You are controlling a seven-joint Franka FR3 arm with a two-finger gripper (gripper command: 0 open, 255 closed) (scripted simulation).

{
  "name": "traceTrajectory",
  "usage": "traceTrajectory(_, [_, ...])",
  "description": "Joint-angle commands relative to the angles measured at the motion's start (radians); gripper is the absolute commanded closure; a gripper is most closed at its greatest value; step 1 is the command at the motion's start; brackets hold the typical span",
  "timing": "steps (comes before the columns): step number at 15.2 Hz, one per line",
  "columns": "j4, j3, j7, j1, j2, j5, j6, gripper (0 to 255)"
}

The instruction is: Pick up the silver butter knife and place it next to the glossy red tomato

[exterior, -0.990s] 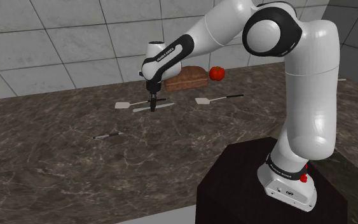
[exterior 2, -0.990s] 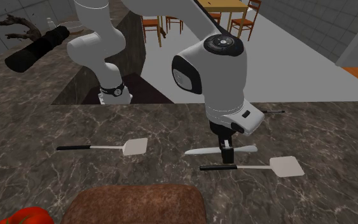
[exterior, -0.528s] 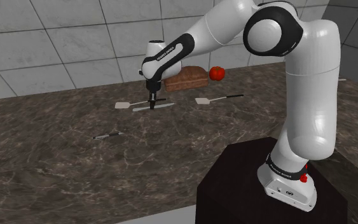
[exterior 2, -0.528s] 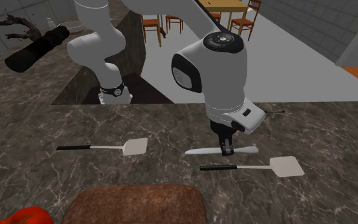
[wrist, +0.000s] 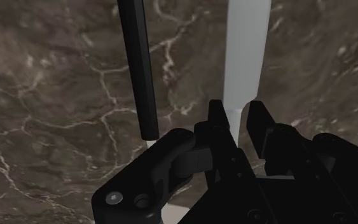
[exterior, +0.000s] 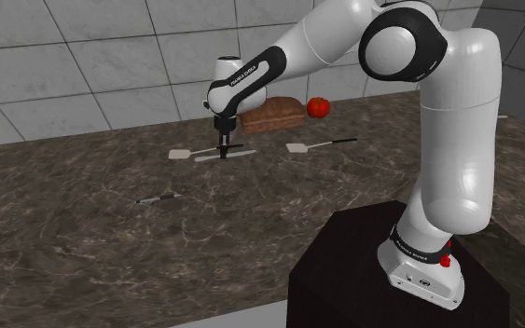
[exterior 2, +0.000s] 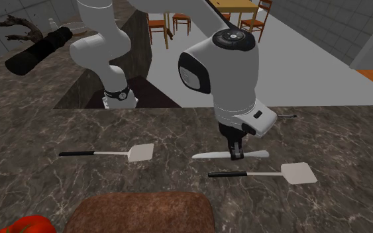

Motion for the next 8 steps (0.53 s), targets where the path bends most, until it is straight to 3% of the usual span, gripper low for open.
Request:
traceTrajectory(1, [0.011,-0.001,0.006,0.001,-0.009,-0.004,-0.022,255])
traceTrajectory(8, [0.049,-0.006,0.023,0.003,-0.051,-0.018,-0.101,255])
